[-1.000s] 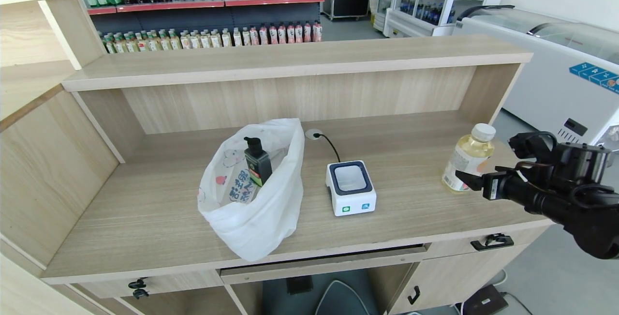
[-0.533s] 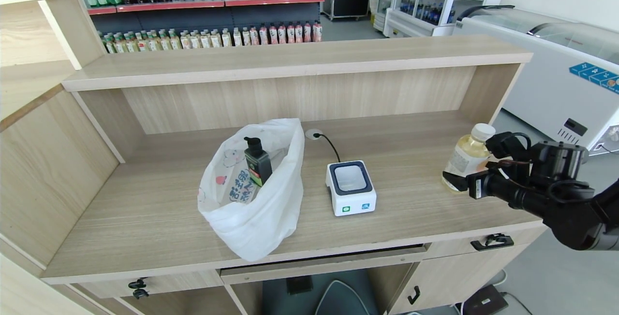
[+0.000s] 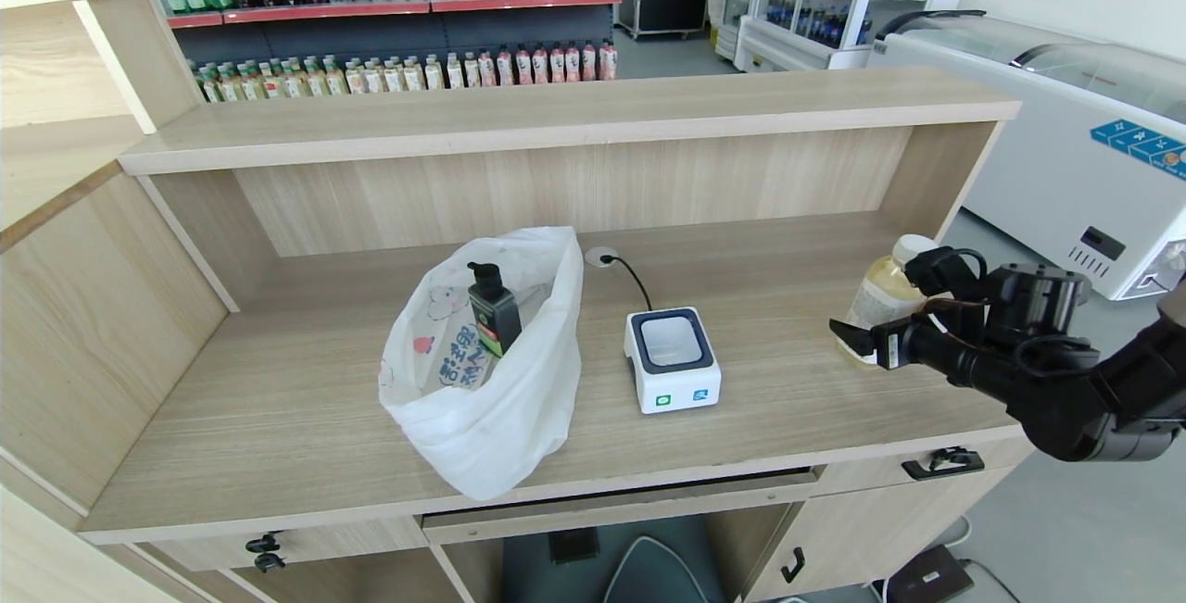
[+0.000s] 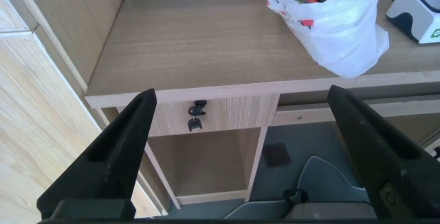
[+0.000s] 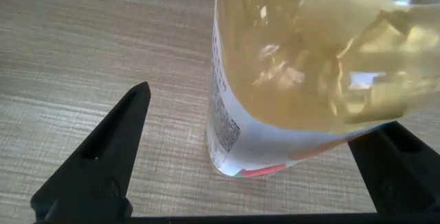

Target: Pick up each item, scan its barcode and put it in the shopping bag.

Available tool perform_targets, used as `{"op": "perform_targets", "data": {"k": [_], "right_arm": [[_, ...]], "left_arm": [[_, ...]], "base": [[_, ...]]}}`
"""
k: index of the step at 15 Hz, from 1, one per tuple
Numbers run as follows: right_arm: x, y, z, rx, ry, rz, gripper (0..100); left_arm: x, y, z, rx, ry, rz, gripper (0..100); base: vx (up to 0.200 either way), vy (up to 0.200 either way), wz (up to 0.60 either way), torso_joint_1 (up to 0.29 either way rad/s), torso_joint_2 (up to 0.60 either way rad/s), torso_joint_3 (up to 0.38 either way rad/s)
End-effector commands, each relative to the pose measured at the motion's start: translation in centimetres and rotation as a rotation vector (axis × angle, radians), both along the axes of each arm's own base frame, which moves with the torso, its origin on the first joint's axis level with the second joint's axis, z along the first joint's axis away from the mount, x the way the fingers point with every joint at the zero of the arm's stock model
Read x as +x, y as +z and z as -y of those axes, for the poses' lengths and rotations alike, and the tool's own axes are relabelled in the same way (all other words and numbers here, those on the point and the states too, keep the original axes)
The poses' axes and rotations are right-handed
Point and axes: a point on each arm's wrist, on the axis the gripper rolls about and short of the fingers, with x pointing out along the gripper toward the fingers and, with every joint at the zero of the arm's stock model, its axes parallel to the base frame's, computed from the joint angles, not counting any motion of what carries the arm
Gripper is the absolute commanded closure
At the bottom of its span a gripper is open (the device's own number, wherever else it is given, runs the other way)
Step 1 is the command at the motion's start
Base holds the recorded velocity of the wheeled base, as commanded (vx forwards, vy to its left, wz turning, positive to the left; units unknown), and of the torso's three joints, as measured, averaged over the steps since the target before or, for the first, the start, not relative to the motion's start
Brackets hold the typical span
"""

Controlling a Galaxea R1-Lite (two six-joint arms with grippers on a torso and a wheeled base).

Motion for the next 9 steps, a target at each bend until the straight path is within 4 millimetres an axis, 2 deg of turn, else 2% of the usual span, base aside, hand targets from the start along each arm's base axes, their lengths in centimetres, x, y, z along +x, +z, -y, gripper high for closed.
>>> {"op": "perform_targets", "data": {"k": [1,9], "right_arm": [[0.7,0.0,-0.1,-0.001,0.004,0.014,0],[2.8,-0.3,-0.6,-0.004,0.020,0.045,0]], "left_arm": [[0.0,0.0,0.0,0.000,0.000,0.001,0],[0.0,0.0,0.0,0.000,0.000,0.001,0]], "base": [[0.000,0.000,0.00,0.000,0.00,0.000],[0.000,0.000,0.00,0.000,0.00,0.000]]}}
